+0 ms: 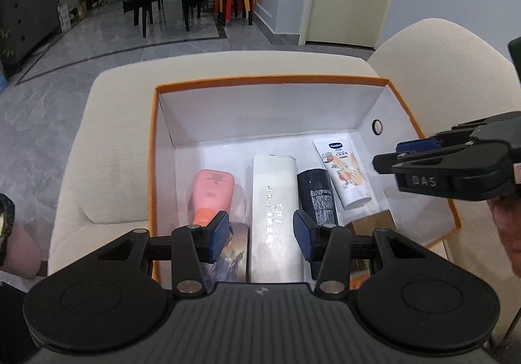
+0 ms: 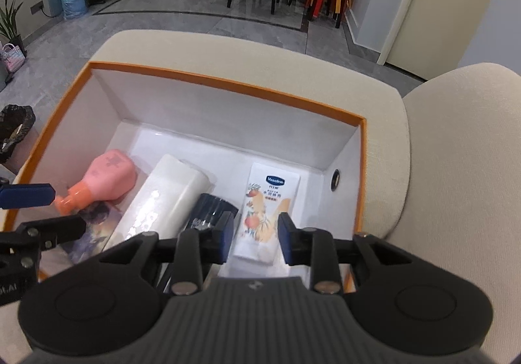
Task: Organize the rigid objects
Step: 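Withdraw both tools from the shoebox toward the remaining items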
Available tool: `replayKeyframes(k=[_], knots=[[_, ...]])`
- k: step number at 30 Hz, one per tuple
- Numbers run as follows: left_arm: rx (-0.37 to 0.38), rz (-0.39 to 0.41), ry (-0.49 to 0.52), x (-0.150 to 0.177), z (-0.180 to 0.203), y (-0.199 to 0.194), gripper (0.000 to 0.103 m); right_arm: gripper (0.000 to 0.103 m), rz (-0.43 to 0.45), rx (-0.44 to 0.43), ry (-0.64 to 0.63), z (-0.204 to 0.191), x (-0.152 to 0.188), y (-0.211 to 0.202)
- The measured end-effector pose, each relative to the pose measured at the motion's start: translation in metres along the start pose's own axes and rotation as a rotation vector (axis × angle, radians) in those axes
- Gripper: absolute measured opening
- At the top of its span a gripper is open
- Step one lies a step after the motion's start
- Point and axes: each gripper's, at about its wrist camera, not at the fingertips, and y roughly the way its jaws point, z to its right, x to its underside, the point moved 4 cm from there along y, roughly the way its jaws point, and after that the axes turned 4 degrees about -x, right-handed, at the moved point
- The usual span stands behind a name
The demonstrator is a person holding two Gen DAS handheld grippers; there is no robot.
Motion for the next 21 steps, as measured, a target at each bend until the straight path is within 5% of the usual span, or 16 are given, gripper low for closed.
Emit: replayKeyframes(k=[12,21], knots=[[-0.052,0.081,0.024,0.043,-0.030,-0.069,0.060,0.039,0.077,-0.040,0.019,-0.007,0.037,-0.075],[-0.074,0.069,-0.005,0.106,-0.047,-0.068,0.066,0.041,0.087,-0.107,0.061,-0.010,0.092,-0.101]])
